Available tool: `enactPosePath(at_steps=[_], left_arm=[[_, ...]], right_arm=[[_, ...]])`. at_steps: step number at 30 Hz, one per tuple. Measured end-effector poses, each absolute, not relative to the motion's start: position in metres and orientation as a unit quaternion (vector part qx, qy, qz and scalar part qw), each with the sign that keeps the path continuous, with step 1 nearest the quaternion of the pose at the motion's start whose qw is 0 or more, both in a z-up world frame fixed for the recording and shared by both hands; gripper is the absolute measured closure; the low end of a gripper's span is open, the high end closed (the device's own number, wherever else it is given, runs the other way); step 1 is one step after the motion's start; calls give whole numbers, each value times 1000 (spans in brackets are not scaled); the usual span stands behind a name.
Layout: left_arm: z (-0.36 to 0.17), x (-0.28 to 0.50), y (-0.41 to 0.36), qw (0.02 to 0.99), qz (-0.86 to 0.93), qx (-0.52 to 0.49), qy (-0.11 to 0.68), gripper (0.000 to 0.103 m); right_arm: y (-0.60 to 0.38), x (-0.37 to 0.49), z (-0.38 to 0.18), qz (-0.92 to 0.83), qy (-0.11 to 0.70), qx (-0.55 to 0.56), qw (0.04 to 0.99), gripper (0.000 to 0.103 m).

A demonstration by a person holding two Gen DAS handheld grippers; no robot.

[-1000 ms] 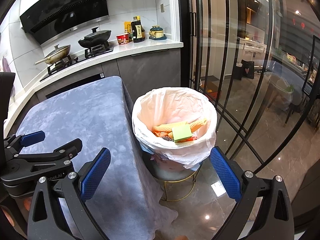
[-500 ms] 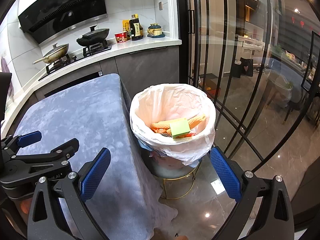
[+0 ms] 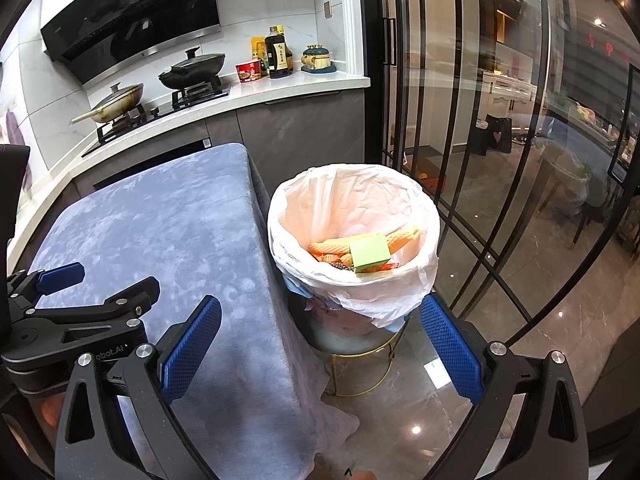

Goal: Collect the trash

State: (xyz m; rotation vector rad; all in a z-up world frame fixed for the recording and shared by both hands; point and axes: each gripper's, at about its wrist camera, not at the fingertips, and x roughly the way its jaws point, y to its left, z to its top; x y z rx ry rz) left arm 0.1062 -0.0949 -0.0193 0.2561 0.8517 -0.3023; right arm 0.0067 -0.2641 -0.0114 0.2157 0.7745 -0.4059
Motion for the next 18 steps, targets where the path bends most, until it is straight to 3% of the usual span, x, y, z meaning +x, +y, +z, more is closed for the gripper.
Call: enactPosePath(at_steps=[18], left_arm=[[-18, 106, -83, 894, -132, 117, 412, 9]], right_arm=[[-255, 11, -12, -184, 377, 95, 903, 7]])
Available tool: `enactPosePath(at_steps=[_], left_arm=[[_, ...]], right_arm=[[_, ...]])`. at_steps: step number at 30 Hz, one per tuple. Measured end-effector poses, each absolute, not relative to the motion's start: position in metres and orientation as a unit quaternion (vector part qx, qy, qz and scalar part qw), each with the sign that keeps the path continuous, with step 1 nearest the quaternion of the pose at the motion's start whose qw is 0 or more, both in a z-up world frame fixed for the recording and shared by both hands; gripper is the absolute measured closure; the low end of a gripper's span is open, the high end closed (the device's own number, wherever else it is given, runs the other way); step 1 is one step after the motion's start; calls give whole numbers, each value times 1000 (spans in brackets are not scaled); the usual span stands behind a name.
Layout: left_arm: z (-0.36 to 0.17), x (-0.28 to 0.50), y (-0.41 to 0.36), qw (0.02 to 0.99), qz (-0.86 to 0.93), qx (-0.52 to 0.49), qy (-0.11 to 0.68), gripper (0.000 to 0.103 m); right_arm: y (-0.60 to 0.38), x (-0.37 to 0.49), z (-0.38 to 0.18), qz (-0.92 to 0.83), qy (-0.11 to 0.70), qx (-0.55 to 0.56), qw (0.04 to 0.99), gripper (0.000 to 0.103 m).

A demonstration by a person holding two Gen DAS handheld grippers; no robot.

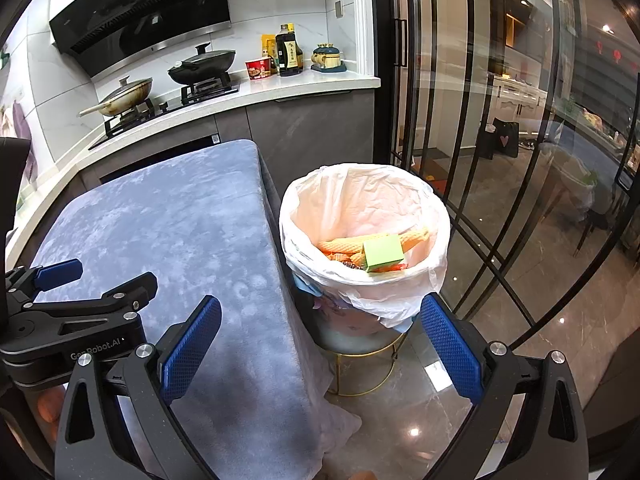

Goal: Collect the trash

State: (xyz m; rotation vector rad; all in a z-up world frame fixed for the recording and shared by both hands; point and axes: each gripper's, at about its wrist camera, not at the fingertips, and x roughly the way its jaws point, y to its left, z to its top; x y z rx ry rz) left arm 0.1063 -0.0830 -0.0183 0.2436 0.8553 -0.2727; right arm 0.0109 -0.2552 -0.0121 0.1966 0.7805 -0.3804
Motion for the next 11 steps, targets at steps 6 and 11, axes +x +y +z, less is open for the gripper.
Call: enactPosePath(at_steps=[6, 11], left_arm=[[-17, 106, -83, 895, -128, 118, 410, 9], [-17, 106, -82, 896, -129, 117, 408, 9]], right_arm=[[-255, 11, -12, -184, 377, 95, 903, 7], [-255, 11, -12, -183, 377, 95, 903, 7]])
